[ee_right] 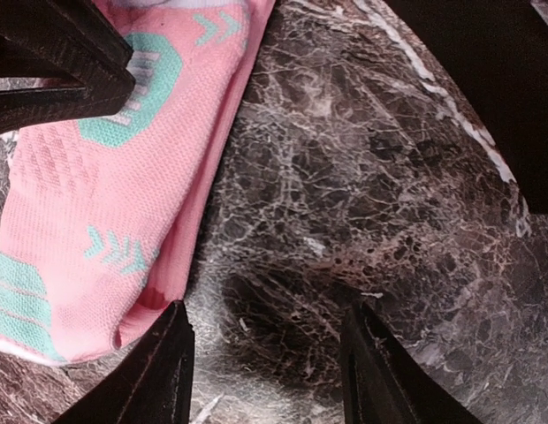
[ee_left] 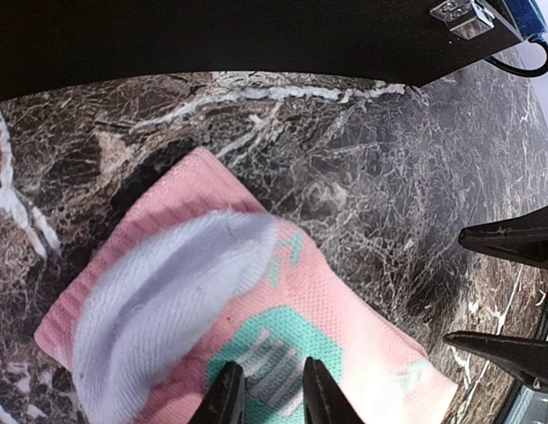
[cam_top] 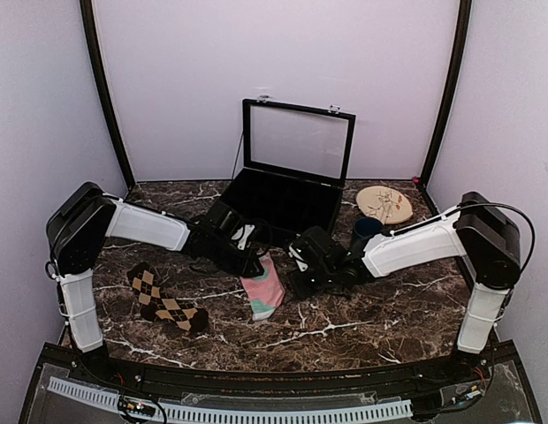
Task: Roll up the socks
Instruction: Rotate the sock at the center of the board.
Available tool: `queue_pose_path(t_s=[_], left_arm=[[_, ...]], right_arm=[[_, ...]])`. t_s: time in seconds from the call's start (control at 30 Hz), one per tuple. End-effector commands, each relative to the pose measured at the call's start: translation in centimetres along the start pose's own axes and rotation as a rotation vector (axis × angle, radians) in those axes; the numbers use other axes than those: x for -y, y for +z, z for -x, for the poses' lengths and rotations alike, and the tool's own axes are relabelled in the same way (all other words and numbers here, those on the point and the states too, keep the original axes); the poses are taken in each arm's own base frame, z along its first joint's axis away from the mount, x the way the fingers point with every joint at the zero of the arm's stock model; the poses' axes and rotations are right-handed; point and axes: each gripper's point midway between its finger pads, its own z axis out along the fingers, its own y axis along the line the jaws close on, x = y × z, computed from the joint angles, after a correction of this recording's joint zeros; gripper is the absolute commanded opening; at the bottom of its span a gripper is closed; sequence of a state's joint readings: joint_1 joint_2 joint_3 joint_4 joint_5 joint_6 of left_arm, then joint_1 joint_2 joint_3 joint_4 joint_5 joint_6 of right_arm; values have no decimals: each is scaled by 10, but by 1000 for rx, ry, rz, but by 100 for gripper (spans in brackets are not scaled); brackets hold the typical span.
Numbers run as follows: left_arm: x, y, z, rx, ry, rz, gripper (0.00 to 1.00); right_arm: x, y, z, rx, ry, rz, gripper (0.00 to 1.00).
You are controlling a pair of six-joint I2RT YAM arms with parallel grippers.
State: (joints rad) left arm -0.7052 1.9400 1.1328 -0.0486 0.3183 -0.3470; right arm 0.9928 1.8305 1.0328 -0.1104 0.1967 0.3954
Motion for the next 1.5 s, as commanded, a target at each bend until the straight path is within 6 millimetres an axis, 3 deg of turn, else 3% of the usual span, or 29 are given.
queue_pose_path(t_s=[0.0, 0.63, 0.97, 1.47], left_arm=[[-12, 10, -26, -97, -13, 38, 25], [-15, 16, -31, -117, -8, 38, 22], [-20, 18, -29, -131, 2, 68, 22], [-27, 23, -42, -157, -27, 79, 22]], right_arm=[[-9, 6, 14, 26, -12, 31, 53], [-21, 24, 5, -14, -79, 37, 53], [-49, 9, -28, -75, -128, 244, 54], [-91, -5, -51, -122, -224, 401, 54]])
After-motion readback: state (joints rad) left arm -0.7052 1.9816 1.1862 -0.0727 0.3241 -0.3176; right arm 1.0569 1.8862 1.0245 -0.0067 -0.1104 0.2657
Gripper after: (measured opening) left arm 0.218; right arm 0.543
